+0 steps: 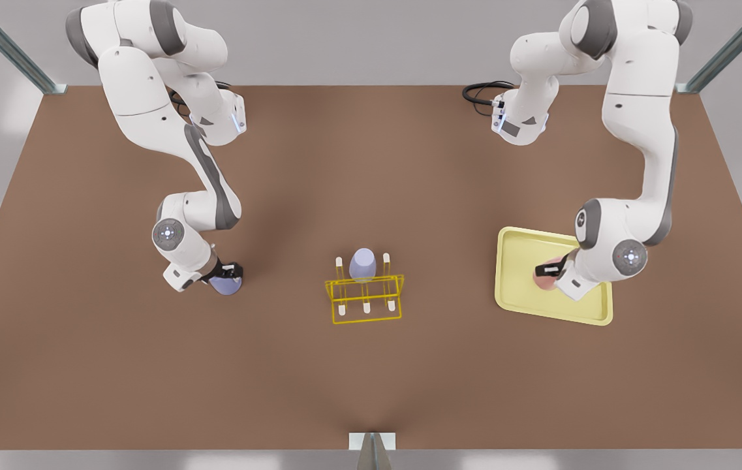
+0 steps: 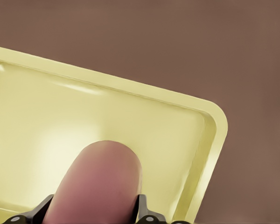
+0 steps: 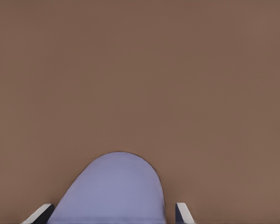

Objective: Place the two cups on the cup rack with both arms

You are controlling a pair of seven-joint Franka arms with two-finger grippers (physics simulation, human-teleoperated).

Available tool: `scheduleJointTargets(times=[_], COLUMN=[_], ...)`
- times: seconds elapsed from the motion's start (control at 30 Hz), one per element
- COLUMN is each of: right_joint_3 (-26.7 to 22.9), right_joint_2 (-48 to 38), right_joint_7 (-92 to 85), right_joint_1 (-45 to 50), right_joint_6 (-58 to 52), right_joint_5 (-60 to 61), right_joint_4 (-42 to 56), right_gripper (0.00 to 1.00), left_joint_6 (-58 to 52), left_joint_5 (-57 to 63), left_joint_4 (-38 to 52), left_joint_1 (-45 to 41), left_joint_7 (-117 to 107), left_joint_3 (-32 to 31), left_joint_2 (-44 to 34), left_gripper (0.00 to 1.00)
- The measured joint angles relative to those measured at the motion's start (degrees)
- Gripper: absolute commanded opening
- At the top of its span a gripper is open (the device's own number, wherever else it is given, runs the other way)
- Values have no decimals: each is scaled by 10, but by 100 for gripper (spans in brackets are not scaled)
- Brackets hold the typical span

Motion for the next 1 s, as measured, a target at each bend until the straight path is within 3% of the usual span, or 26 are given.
scheduleJointTargets(times=[0.2, 0.33, 0.5, 0.8, 0.93, 1.0], right_joint_3=[1, 4, 11, 73, 101, 103], right_joint_2=[3, 2, -5, -30, -21, 1], right_joint_7=[-5, -7, -10, -14, -13, -13], right_joint_1=[0, -3, -5, -4, 2, 8], right_joint_6=[2, 2, 2, 1, -25, -52], right_joint_5=[3, 5, 6, 47, 97, 123], right_joint_4=[5, 5, 10, 50, 123, 182], right_gripper=[81, 79, 79, 79, 79, 79], left_joint_6=[-53, -68, -45, 29, 42, 47], left_joint_5=[-37, -60, -68, -63, -41, -36], left_joint_4=[131, 266, 362, 382, 382, 382], left_joint_1=[-2, -9, -70, -110, -118, -121], left_joint_7=[-87, -176, -289, -432, -476, -495], left_joint_3=[-126, -199, -214, -227, -227, -227], left_joint_2=[50, 122, 184, 226, 243, 245], left_gripper=[86, 86, 86, 86, 87, 100])
